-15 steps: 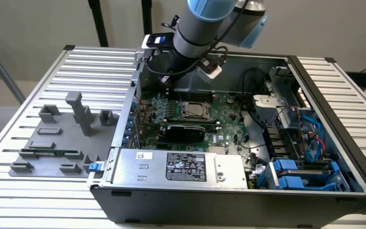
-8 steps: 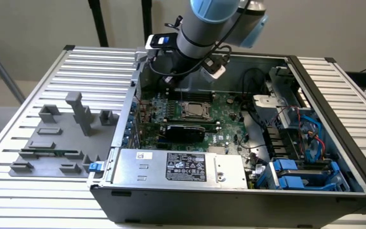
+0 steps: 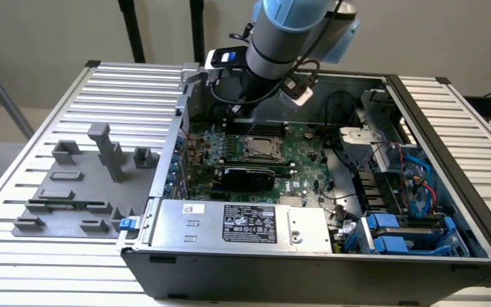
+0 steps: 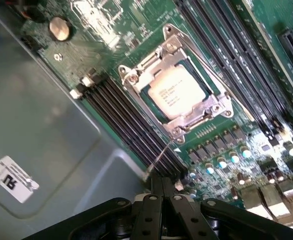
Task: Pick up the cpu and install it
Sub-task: 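Close the cpu cover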
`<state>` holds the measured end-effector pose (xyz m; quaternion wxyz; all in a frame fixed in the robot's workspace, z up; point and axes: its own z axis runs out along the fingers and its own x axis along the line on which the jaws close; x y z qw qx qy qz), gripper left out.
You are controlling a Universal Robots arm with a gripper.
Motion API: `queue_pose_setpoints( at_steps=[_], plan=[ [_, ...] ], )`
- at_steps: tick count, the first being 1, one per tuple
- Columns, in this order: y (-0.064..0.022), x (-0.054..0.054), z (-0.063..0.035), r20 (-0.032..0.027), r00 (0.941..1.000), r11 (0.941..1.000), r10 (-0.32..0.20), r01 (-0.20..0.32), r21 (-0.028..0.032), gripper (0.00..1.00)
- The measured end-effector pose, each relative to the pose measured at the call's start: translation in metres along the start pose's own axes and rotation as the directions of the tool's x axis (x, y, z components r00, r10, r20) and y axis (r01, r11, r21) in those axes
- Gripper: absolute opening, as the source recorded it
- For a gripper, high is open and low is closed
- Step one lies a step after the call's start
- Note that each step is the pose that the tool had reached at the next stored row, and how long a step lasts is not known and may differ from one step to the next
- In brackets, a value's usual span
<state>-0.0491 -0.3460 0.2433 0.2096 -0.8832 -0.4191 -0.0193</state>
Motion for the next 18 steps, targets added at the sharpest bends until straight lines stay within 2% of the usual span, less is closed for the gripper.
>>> queue_pose_setpoints(
  at_steps=[5,7,10,13,15,16,18],
  plan=[
    [0.0042,0.001,0.0047,-0.0058,1.0000,1.0000,0.001,-0.001,-0.0071,0.11],
    [0.0054,0.000,0.0080,-0.0034,1.0000,1.0000,0.001,-0.001,-0.0099,0.11],
    [0.0063,0.000,0.0124,0.0048,1.0000,0.9999,0.003,-0.003,-0.0170,0.11],
    [0.0058,0.001,0.0163,0.0183,0.9998,0.9995,0.005,-0.005,-0.0300,0.11],
    [0.0057,0.002,0.0180,0.0266,0.9996,0.9991,0.006,-0.005,-0.0420,0.11],
    [0.0057,0.002,0.0186,0.0282,0.9996,0.9988,0.005,-0.004,-0.0488,0.11],
    [0.0056,0.002,0.0212,0.0250,0.9997,0.9983,0.002,-0.001,-0.0582,0.11]
  ],
)
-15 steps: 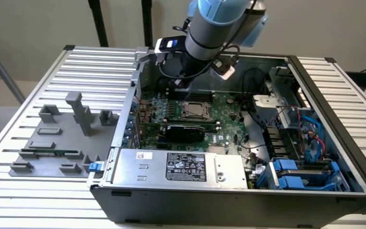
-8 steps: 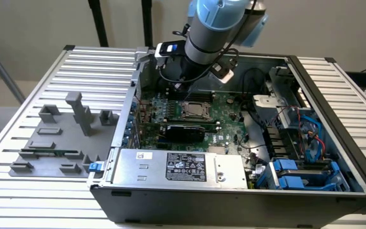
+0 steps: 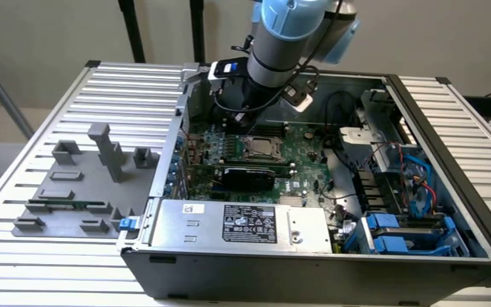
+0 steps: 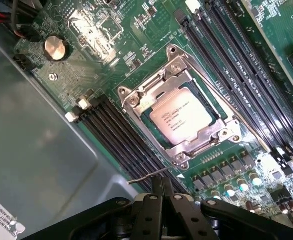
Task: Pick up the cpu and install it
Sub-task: 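Close the cpu cover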
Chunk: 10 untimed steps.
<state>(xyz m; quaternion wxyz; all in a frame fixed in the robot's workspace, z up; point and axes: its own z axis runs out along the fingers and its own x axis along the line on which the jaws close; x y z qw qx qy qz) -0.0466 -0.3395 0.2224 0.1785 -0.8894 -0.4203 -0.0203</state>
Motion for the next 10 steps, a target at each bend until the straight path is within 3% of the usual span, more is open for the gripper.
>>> queue_pose_setpoints(
  at_steps=[3,7,9,10],
  plan=[
    [-0.0005,0.0000,0.0048,-0.0040,1.0000,1.0000,-0.003,0.003,-0.0071,0.11],
    [-0.0013,0.0009,0.0091,-0.0046,1.0000,0.9999,-0.004,0.004,-0.0135,0.11],
    [-0.0012,0.0011,0.0104,0.0008,1.0000,0.9998,-0.004,0.004,-0.0192,0.11],
    [-0.0012,0.0012,0.0111,0.0066,1.0000,0.9997,-0.003,0.003,-0.0241,0.11]
  ],
)
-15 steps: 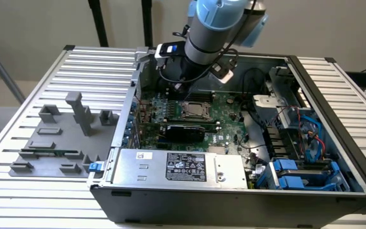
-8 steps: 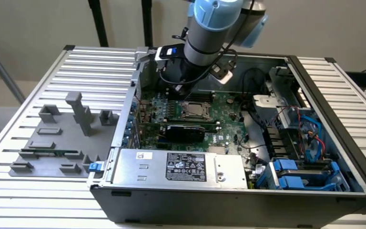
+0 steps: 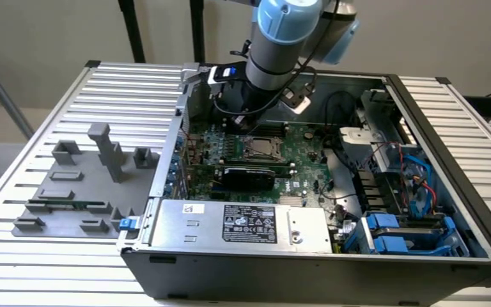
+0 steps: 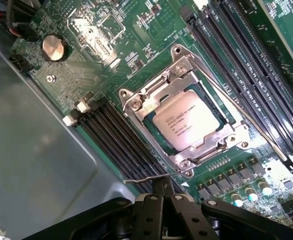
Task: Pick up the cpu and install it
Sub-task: 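Close the cpu cover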
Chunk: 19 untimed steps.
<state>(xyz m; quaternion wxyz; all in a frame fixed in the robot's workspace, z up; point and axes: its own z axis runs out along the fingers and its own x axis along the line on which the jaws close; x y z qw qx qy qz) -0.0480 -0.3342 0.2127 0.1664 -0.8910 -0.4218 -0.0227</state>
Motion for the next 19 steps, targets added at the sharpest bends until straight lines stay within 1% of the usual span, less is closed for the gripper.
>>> queue_pose_setpoints(
  at_steps=[1,3,5,7,10,14,17,19],
  plan=[
    [0.0000,0.000,0.0011,0.0045,1.0000,1.0000,0.001,-0.001,-0.0043,0.11],
    [0.0002,0.000,0.0042,0.0101,0.9999,1.0000,0.001,-0.001,-0.0094,0.11],
    [-0.0001,0.001,0.0071,0.0127,0.9999,0.9999,0.002,-0.002,-0.0112,0.11],
    [-0.0007,0.002,0.0090,0.0136,0.9999,0.9999,0.002,-0.002,-0.0125,0.11],
    [0.0000,0.004,0.0092,0.0185,0.9998,0.9999,0.002,-0.002,-0.0166,0.11],
    [0.0029,0.007,0.0093,0.0274,0.9996,0.9997,0.004,-0.003,-0.0242,0.11],
    [0.0052,0.009,0.0097,0.0317,0.9995,0.9996,0.004,-0.004,-0.0278,0.11],
    [0.0066,0.011,0.0101,0.0332,0.9994,0.9996,0.005,-0.004,-0.0291,0.11]
  ],
)
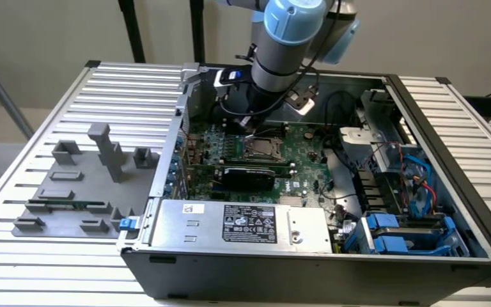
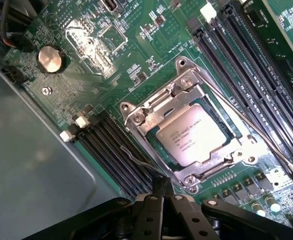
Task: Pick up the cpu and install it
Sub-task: 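Close the cpu cover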
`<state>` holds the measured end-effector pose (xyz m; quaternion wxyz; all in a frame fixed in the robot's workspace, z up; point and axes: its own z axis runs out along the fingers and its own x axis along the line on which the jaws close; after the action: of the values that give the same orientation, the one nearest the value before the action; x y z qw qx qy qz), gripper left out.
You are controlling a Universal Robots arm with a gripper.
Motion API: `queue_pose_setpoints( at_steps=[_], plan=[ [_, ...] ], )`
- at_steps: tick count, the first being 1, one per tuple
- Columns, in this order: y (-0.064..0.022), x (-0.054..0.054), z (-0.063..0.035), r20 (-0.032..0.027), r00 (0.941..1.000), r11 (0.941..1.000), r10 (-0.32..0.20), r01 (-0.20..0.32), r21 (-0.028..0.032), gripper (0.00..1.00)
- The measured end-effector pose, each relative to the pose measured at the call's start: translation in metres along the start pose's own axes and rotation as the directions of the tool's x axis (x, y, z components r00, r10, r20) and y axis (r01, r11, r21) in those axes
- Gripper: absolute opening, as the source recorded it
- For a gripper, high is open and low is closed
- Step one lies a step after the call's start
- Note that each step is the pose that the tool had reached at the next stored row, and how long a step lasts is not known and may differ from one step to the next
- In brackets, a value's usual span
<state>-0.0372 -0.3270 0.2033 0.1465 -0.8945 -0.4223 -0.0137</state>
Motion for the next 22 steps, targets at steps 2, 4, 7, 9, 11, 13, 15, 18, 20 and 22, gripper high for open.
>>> queue_pose_setpoints(
  at_steps=[2,4,7,9,11,13,15,18,20,22],
  plan=[
    [0.0018,0.002,0.0002,0.0008,1.0000,1.0000,0.000,0.000,-0.0007,0.11],
    [0.0038,0.004,0.0002,0.0013,1.0000,1.0000,0.000,0.000,-0.0010,0.11],
    [0.0074,0.007,0.0006,0.0025,1.0000,1.0000,0.000,0.000,-0.0004,0.11],
    [0.0102,0.009,0.0009,0.0040,1.0000,1.0000,0.001,-0.001,0.0003,0.11],
    [0.0126,0.011,0.0014,0.0051,1.0000,1.0000,0.001,-0.001,0.0008,0.11],
    [0.0146,0.013,0.0018,0.0064,1.0000,1.0000,0.002,-0.002,0.0009,0.11],
    [0.0164,0.014,0.0021,0.0081,1.0000,1.0000,0.002,-0.002,0.0003,0.11],
    [0.0176,0.015,0.0031,0.0108,0.9999,1.0000,0.003,-0.002,-0.0018,0.11],
    [0.0183,0.016,0.0042,0.0115,0.9999,1.0000,0.003,-0.003,-0.0024,0.11],
    [0.0193,0.016,0.0046,0.0121,0.9999,1.0000,0.003,-0.003,-0.0025,0.11]
  ],
)
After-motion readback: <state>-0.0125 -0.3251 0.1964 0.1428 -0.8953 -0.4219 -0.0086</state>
